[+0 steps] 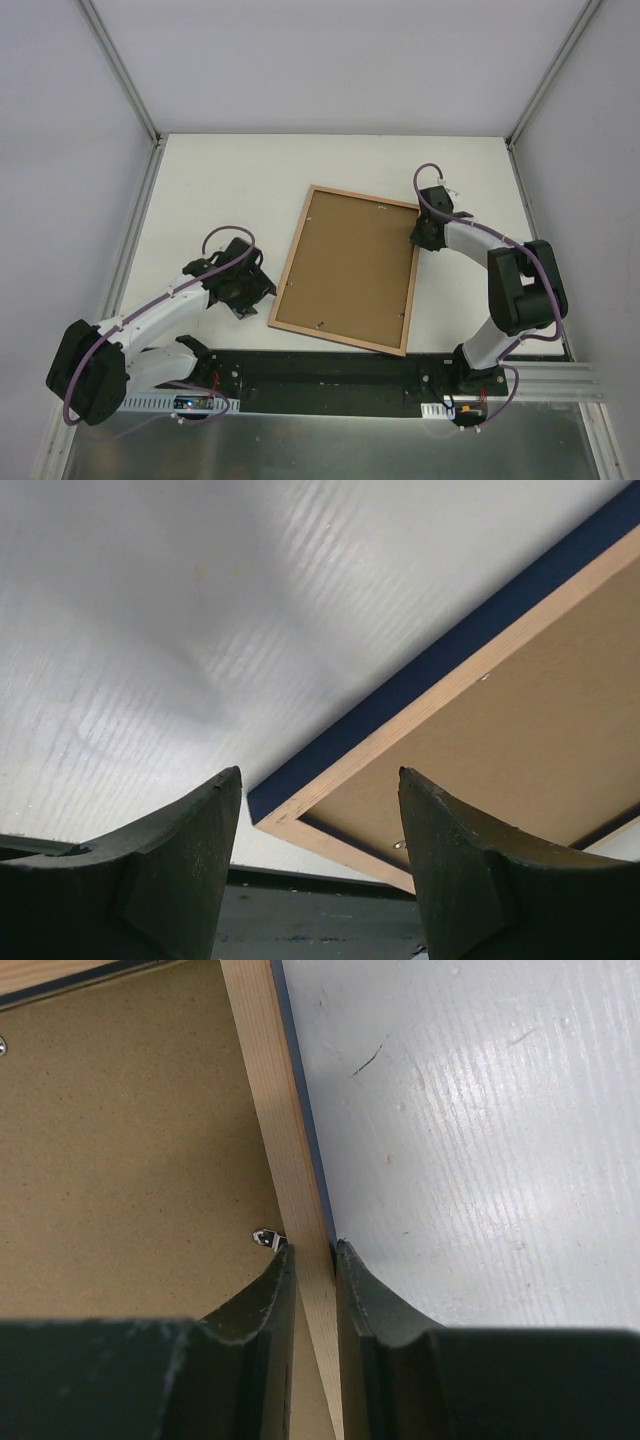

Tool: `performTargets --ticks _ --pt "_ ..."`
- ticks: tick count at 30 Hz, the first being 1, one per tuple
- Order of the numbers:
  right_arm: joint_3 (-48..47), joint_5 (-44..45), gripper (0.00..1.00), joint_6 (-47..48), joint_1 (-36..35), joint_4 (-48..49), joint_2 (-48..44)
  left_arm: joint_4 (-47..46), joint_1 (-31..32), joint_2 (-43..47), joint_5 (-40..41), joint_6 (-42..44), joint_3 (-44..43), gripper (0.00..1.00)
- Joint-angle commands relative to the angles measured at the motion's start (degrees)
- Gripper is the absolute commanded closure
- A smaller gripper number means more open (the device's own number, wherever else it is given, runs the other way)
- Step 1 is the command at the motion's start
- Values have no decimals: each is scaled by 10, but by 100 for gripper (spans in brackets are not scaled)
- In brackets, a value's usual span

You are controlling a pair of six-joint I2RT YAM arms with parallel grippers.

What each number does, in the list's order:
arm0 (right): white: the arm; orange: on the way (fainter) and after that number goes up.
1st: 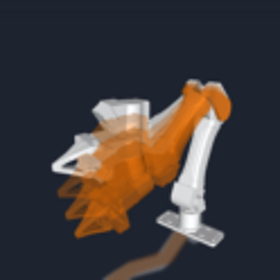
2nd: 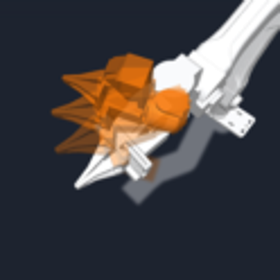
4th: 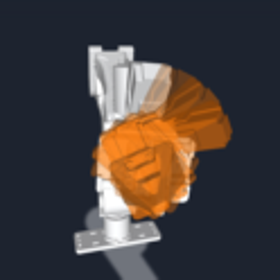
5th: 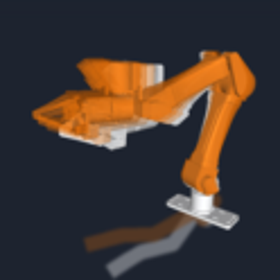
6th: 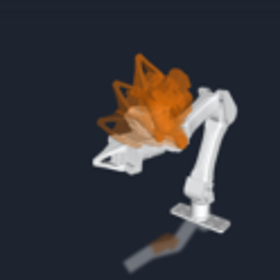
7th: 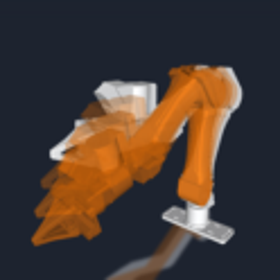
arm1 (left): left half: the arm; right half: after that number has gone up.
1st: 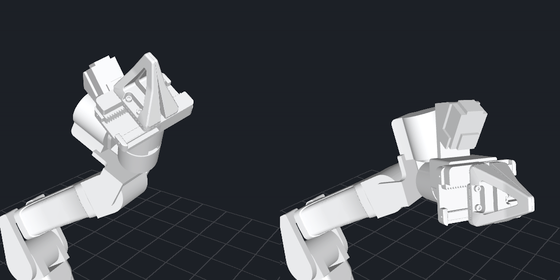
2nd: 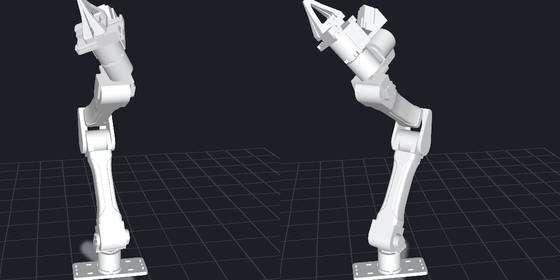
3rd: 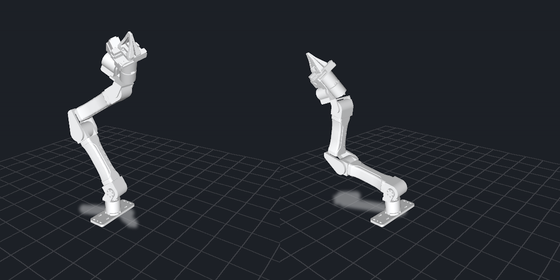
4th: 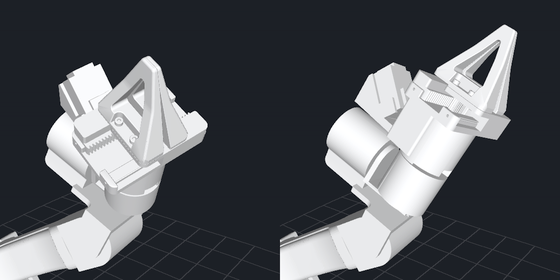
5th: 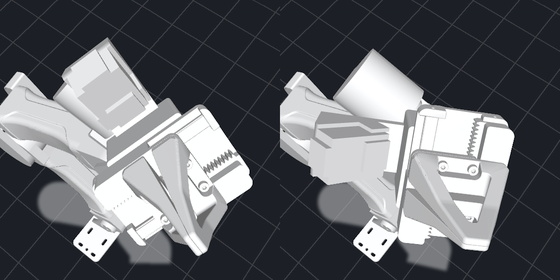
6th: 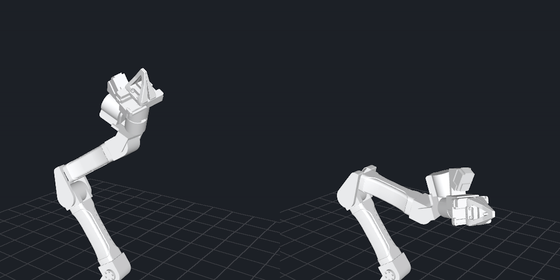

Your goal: Put the photo into the frame

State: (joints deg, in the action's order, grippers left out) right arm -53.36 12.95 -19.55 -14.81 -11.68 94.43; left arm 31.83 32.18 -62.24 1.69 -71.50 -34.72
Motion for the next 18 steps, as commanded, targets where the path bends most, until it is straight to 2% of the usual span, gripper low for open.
performTargets --ticks 1,12,18 --pt "20 18 99 -29 4 -10 -2 21 25 32 -6 -79 33 37" --pt "12 10 99 -23 4 -12 2 24 96 44 -6 -142 58 41" --pt "8 5 99 -22 4 -12 2 23 126 20 -3 -166 60 41"
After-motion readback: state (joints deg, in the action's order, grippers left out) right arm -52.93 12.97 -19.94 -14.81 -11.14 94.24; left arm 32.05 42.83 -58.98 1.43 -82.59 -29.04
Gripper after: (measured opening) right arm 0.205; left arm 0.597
